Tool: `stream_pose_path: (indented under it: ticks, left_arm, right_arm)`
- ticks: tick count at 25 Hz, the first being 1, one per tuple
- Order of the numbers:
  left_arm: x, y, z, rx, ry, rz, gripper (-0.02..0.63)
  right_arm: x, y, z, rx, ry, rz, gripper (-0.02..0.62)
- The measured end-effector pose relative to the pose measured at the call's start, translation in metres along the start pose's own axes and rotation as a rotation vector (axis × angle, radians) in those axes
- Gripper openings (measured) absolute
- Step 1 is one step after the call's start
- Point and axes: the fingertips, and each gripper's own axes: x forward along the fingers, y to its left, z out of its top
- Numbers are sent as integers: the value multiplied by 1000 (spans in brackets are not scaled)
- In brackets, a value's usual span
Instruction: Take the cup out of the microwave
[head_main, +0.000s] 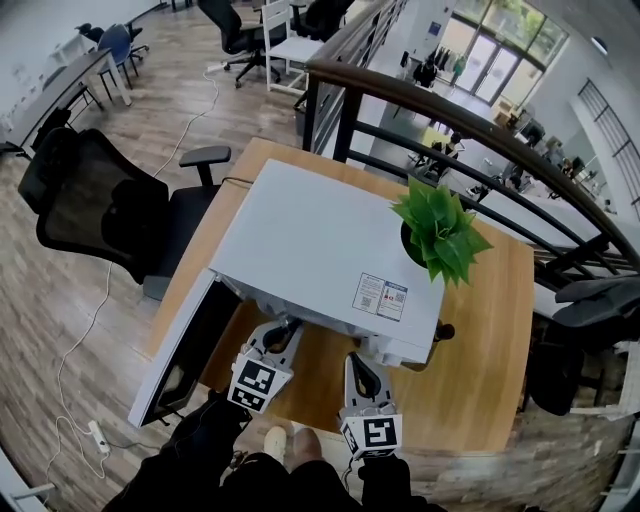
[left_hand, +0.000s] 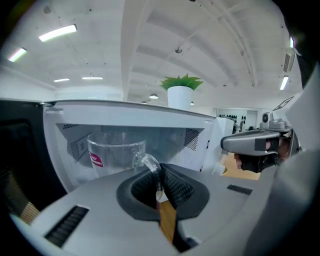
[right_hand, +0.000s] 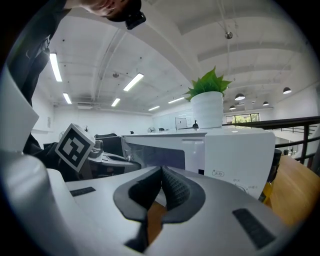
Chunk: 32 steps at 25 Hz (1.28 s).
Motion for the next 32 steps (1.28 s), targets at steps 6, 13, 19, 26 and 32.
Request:
stream_pose_path:
  ticks: [6, 13, 19, 26, 32]
  left_arm:
    - [-37, -10, 4, -10, -13, 17, 25]
    - [-79, -27, 8, -10, -34, 29, 25]
    - [-117, -39, 25, 6, -74, 42, 25]
    - [-168, -49, 58, 34, -135, 72, 25]
    - [-213, -56, 74, 48, -181, 95, 25]
  right_arm:
    - [-23, 18, 13, -20, -36, 6, 15]
    - [-53, 37, 23, -35, -67, -1, 15]
    - [-77, 55, 42, -58, -103, -8, 15]
    - [-107, 72, 65, -85, -152, -23, 15]
    - [-131, 91, 84, -121, -194, -31, 15]
